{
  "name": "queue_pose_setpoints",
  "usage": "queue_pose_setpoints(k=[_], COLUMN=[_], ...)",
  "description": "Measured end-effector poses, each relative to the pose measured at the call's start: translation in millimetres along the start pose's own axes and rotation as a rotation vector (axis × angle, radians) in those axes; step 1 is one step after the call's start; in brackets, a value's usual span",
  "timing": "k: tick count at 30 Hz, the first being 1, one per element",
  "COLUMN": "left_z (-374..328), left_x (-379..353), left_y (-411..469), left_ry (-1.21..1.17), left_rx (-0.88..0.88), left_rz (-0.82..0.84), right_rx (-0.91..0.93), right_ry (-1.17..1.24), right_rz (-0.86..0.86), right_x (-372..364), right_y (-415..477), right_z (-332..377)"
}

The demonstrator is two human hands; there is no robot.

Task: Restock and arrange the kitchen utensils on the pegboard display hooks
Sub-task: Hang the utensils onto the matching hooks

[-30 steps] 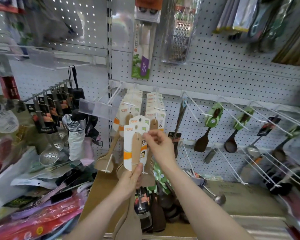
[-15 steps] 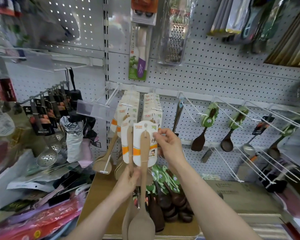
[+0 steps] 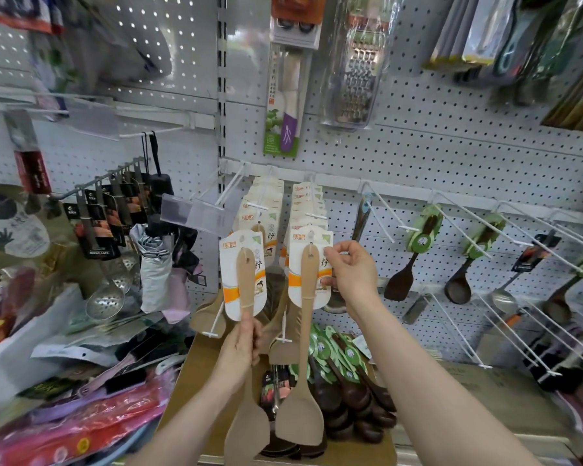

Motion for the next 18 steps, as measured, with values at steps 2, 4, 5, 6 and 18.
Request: queue_pose_setpoints(k=[2,4,5,6,18], left_z=[-0.3,-2.0,-2.9,-3.8,-12.4], left_x=[0.7,1.2,1.2,1.2,8.7], left_y=[0.4,0.4,0.4,0.2,2.5], left_ry=[-0.004,-0.009,-0.014,-0.017,0.023], left_rx=[0.015,0.025,0.024,0.023,0.015], left_rz=[0.002,0.007,0.008,0.01,0.0], right_rx=[0.008,0.016,0.02,0.022,0.009], right_ry=[-0.023,-0.059,-0.076,-0.087,-0.063], right_rz=[-0.006,-0.023,-0.034,-0.047,-0.179], right_x=[-0.1,-1.8,-3.4,-5.4,-30.5], right_y=[2.2,5.3,7.9,10.0,48.9], right_z=[-1.6,-3.0,-3.7,-3.2,-1.3])
Point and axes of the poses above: each hand's wrist, its own y-axis towards the middle knuckle, its own x-axis out of the back of the hand, z = x × y, the point moved 1 cm from there along y, towards the middle knuckle, and after that the axes turned 4 degrees about -y, right-handed, at the moved point
